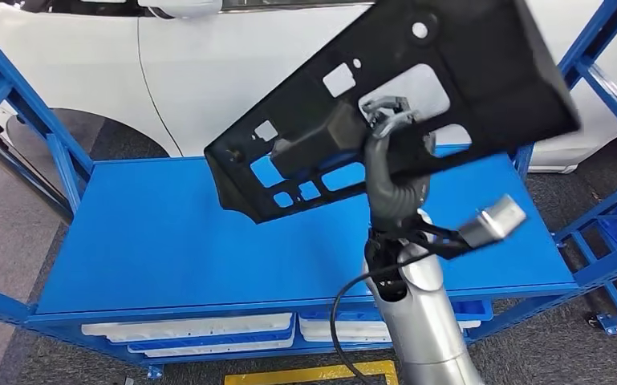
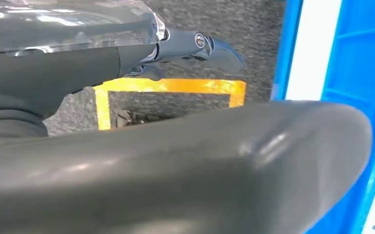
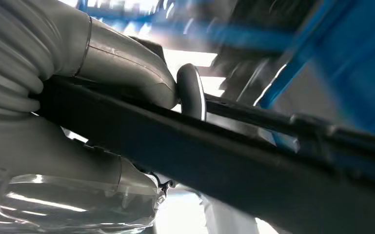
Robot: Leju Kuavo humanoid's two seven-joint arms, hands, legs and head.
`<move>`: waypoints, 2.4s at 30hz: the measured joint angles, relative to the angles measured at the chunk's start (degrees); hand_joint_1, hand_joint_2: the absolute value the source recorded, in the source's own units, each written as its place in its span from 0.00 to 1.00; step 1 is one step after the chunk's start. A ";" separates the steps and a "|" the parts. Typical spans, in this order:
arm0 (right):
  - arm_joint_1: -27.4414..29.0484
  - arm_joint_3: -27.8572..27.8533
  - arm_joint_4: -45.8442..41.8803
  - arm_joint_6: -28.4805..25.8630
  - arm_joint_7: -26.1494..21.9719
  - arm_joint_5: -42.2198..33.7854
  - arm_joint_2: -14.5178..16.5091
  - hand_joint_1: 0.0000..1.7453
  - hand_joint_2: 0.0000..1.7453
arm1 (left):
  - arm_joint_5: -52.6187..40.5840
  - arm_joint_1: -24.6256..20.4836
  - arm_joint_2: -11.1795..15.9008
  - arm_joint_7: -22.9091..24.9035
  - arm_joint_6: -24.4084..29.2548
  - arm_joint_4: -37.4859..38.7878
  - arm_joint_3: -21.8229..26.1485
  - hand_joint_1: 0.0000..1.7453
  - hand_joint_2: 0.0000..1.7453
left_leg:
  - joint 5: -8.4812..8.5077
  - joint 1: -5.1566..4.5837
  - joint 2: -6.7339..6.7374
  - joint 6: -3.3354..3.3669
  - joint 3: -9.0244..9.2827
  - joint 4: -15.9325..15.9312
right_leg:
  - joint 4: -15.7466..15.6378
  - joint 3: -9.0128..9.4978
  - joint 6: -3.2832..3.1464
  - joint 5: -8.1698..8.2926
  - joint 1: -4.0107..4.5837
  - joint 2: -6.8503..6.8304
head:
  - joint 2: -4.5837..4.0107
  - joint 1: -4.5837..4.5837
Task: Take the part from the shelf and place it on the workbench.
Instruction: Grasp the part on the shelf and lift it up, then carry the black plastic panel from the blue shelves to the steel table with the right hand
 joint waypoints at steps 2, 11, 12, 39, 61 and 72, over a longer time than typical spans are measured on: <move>3.14 1.27 -4.54 3.87 -1.19 -1.62 -1.09 1.00 1.00 | 0.01 0.11 -0.02 -0.67 -0.25 0.00 0.37 0.00 0.00 | -0.39 -0.07 -0.09 0.66 0.23 -0.37 | 0.07 -0.12 0.50 0.01 0.11 0.08 | 0.00 -0.01; 10.87 7.36 -13.62 5.42 -4.40 1.11 -4.54 1.00 1.00 | -1.08 0.90 -0.14 -1.77 0.26 0.00 1.44 0.00 0.00 | -0.03 0.19 0.10 2.15 0.53 -0.73 | 14.08 -6.36 1.99 -5.75 -0.70 -0.01 | 0.00 0.01; 11.14 7.95 -14.42 4.86 -4.52 1.60 -4.89 1.00 1.00 | -1.40 0.93 -0.15 -1.66 0.37 0.00 1.44 0.00 0.00 | -0.03 0.19 0.05 2.12 0.55 -0.70 | 10.30 -4.40 1.79 -3.75 -0.74 -0.01 | 0.00 0.01; 8.59 13.16 -21.94 -2.22 -2.77 -4.44 -12.17 1.00 1.00 | -3.01 0.63 0.22 0.39 1.59 0.00 1.77 0.00 0.00 | -0.52 -0.31 0.41 2.88 2.11 -1.65 | 13.92 -8.00 2.56 -6.46 -0.70 -0.28 | 0.00 0.01; 9.10 12.22 -17.99 4.80 -5.85 -6.74 -17.93 1.00 1.00 | -1.44 1.98 0.23 0.80 4.20 0.00 4.12 0.00 0.00 | -3.87 -0.20 0.09 -0.15 5.20 0.17 | 0.00 -2.41 0.46 2.70 -0.28 -0.85 | 0.00 0.00; 10.05 10.04 -13.58 8.45 -5.89 -6.48 -19.07 1.00 1.00 | -1.32 2.51 0.19 1.55 5.57 0.02 5.14 0.00 0.00 | 0.84 -0.53 0.42 2.70 -0.21 -1.09 | 15.99 -5.69 2.79 -6.50 -0.87 -0.54 | 0.00 0.01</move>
